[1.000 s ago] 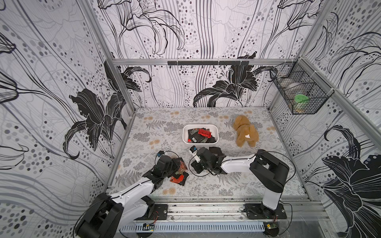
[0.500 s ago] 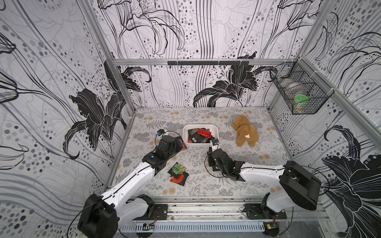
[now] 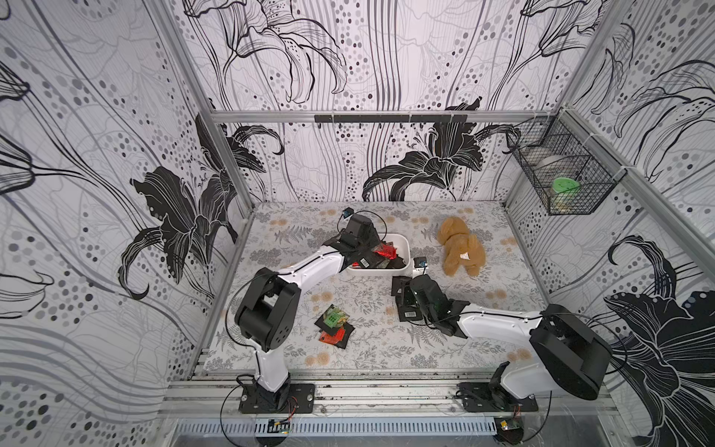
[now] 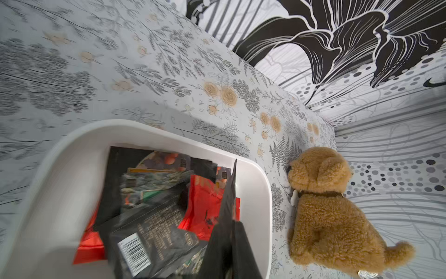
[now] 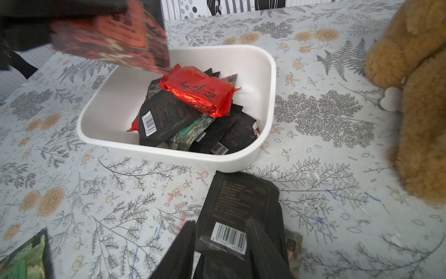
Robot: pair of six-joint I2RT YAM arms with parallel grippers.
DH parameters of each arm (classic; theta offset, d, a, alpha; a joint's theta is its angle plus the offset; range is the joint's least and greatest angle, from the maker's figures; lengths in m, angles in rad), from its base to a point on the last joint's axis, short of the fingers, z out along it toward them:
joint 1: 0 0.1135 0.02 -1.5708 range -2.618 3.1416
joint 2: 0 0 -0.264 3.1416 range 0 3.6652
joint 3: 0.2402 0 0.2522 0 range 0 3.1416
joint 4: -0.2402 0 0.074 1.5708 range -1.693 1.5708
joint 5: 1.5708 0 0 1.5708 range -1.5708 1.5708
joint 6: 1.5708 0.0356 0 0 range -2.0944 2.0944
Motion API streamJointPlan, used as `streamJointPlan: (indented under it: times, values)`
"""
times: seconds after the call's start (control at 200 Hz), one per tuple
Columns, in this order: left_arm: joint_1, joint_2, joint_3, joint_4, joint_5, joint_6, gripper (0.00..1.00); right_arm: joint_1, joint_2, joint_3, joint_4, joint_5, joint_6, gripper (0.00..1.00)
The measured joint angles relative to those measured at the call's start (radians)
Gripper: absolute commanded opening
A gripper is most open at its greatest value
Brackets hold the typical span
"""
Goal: Put the tea bags into the storage box
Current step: Place the tea bag in the storage box.
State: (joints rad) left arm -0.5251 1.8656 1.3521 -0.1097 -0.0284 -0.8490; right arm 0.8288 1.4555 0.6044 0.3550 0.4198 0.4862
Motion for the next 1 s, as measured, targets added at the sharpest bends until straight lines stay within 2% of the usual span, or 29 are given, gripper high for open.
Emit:
streamJointPlan:
  times: [0.16,0.295,0.33,0.441,0.521,0.751,0.996]
  values:
    - [-0.025,0.076,0.028,0.038,0.028,0.0,0.1,0.0,0.0,0.0,0.012,-0.034,-0.005,0.4]
    - [-0.036,0.092,0.028,0.038,0.016,0.008,0.31,0.0,0.0,0.0,0.021,-0.064,-0.012,0.41]
    - [-0.037,0.091,0.027,0.036,0.005,0.013,0.39,0.0,0.0,0.0,0.024,-0.076,-0.016,0.41]
    - [-0.034,0.086,0.025,0.015,-0.04,0.021,0.52,0.0,0.0,0.0,0.03,-0.112,-0.032,0.41]
    - [-0.03,0.06,0.003,-0.016,-0.08,0.023,0.55,0.0,0.0,0.0,0.034,-0.137,-0.04,0.41]
    - [-0.023,-0.179,-0.167,-0.089,-0.208,0.017,0.66,0.0,0.0,0.0,0.058,-0.219,-0.066,0.41]
    - [-0.005,-0.566,-0.533,-0.071,-0.27,-0.063,0.74,0.002,0.035,0.022,0.078,-0.357,-0.114,0.4]
